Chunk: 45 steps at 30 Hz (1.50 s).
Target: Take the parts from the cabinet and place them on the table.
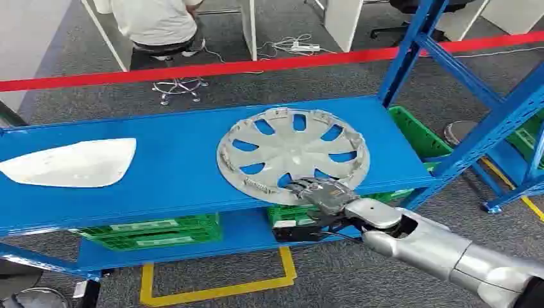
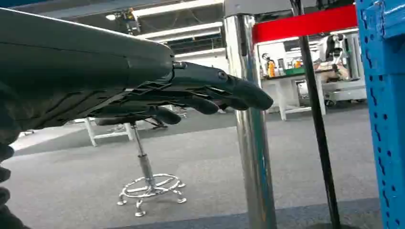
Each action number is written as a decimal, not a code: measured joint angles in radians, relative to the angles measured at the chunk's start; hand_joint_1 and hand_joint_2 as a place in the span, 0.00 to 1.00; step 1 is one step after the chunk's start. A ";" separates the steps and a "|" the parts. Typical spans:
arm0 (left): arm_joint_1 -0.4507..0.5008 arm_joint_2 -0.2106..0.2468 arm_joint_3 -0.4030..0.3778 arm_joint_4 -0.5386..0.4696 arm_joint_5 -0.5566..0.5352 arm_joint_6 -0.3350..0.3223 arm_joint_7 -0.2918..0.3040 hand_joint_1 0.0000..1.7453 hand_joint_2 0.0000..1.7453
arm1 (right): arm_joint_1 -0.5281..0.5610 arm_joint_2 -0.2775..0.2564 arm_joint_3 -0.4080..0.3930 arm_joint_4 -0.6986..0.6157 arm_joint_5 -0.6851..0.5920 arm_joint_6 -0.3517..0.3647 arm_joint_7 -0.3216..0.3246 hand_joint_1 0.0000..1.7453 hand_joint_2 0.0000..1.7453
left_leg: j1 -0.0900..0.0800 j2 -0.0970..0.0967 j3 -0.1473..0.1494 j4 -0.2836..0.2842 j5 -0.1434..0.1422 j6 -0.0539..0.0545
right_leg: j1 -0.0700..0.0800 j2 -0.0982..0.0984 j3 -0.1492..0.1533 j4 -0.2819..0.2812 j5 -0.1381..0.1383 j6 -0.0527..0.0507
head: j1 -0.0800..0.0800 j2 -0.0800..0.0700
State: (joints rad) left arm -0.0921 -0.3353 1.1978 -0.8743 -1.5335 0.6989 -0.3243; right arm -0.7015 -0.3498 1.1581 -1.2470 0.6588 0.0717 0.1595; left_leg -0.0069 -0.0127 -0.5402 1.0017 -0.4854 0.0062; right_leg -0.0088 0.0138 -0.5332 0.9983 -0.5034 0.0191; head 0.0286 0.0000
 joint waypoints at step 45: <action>-0.003 0.000 -0.037 0.000 0.001 0.000 -0.008 0.00 1.00 | 0.348 -0.039 -0.232 -0.126 0.262 -0.349 0.009 1.00 1.00 | 0.000 -0.001 0.000 0.000 0.000 0.000 | 0.000 -0.002 0.000 0.000 0.000 0.000 | 0.000 0.000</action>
State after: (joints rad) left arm -0.0955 -0.3357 1.1604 -0.8743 -1.5324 0.6989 -0.3326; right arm -0.3531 -0.3883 0.9266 -1.3733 0.9209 -0.2770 0.1686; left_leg -0.0069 -0.0137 -0.5406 1.0017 -0.4854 0.0066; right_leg -0.0089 0.0123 -0.5328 0.9978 -0.5037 0.0192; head 0.0286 0.0000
